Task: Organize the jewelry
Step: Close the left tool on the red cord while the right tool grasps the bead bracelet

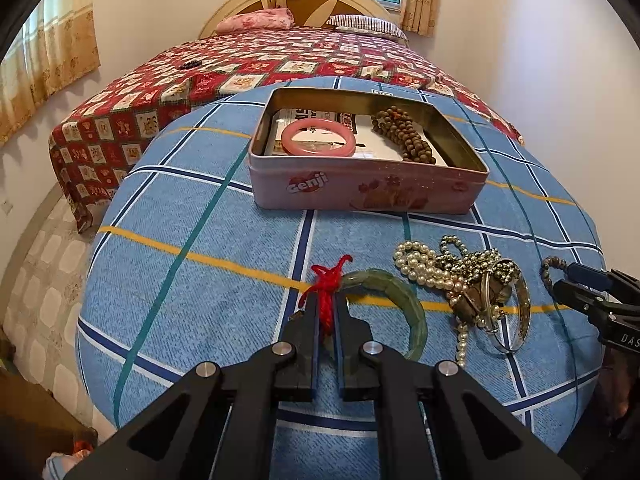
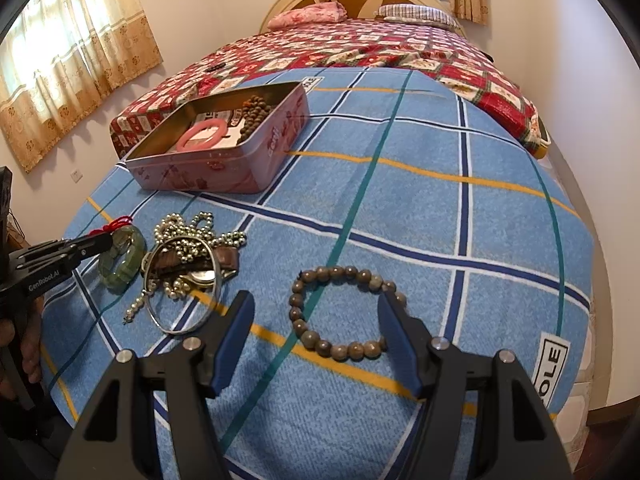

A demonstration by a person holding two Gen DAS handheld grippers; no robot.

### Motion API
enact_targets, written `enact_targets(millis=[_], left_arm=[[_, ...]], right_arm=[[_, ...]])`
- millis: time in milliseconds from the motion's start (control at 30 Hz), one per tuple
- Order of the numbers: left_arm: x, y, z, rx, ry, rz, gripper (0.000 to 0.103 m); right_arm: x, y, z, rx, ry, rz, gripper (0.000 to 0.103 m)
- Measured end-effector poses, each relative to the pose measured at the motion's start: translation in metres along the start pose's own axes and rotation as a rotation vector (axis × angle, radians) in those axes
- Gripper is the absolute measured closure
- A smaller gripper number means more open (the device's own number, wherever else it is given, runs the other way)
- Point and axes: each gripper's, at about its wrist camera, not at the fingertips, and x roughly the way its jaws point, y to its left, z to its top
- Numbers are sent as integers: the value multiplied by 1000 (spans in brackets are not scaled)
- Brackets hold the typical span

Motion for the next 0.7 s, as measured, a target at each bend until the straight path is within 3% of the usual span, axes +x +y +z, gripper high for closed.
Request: enact_targets(millis=[233, 433, 700], left_arm=[[1, 2, 1, -13, 8, 23, 95], [-4, 1, 1, -4, -13, 27, 70], [-7, 12, 6, -37, -24, 4, 70]], right_arm=[[1, 1, -1, -1, 1, 0, 36], [1, 1, -1, -2, 3, 1, 36], [3, 4, -2, -3, 7, 5, 36]])
